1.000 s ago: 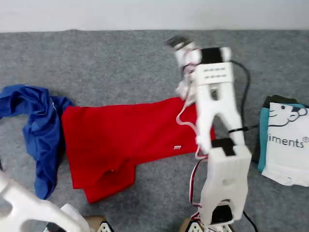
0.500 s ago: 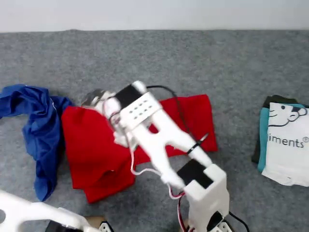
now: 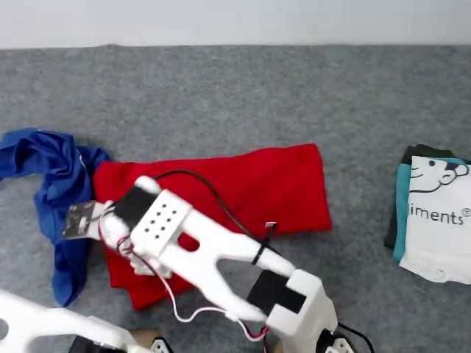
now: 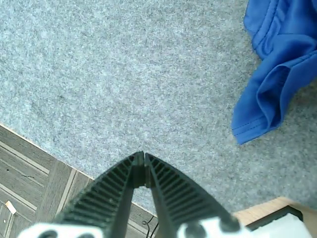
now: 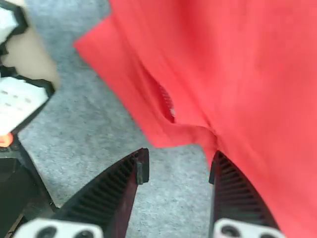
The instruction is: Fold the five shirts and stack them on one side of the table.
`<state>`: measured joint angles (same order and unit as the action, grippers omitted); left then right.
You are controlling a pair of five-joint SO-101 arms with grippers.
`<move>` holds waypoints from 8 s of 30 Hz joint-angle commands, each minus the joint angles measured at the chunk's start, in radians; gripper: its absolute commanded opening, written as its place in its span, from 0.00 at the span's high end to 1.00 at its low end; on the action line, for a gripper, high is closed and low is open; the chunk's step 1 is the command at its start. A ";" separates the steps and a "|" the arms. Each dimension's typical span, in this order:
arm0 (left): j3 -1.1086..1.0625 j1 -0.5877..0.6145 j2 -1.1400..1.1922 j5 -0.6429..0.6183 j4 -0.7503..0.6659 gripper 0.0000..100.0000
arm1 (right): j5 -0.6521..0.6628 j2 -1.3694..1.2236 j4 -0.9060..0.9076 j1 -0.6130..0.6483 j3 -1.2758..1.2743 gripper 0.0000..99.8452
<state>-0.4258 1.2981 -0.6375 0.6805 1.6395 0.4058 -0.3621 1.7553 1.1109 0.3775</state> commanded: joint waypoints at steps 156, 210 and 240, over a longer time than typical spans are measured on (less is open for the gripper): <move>0.001 0.003 -0.025 0.002 0.006 1.00 | 0.198 -0.274 -0.366 0.127 -0.192 0.99; 0.001 0.003 -0.026 0.005 0.012 1.00 | 0.121 -0.421 -0.025 -0.334 0.683 0.93; 0.001 0.003 -0.020 0.120 0.014 1.00 | -0.394 -0.354 -0.004 -0.937 0.413 0.73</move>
<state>-0.4289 1.3057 -0.6391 0.7818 1.6441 0.0468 -0.7211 1.7522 0.2071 0.7902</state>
